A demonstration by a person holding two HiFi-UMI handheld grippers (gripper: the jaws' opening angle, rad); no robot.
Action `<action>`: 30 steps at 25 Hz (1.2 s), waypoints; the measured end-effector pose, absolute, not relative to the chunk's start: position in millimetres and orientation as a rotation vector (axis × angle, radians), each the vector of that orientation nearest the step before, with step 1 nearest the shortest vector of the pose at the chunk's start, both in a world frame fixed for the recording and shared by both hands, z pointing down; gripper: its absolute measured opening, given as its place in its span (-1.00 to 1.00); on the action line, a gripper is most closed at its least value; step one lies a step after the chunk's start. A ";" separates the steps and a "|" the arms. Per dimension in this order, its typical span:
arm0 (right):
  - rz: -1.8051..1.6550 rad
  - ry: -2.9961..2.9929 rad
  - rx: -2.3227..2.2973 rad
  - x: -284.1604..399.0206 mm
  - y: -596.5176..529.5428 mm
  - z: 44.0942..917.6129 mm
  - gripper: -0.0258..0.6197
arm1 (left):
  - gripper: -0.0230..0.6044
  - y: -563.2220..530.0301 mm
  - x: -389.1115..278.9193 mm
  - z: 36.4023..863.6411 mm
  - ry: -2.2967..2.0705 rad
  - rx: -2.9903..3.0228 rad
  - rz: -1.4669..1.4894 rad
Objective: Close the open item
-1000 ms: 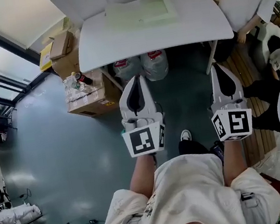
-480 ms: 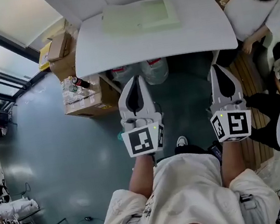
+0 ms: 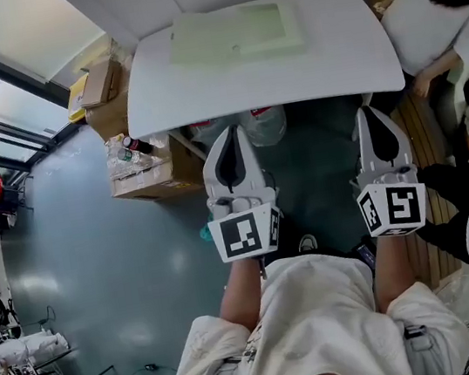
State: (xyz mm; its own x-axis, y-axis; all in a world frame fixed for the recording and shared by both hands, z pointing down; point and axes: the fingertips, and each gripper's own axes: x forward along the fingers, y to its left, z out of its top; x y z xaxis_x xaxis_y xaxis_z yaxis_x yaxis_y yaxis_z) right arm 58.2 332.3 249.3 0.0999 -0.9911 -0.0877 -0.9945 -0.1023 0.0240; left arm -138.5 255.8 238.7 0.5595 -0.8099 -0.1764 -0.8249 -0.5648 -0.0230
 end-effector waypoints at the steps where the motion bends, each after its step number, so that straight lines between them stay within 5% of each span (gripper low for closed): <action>1: 0.129 2.077 -2.299 59.1 328.0 250.1 -0.92 | -0.92 251.6 -137.2 240.1 1.410 -2.683 0.223; 30: 0.162 2.043 -2.392 50.7 102.5 248.7 -0.92 | -0.92 16.5 -135.6 250.1 1.370 -2.773 0.277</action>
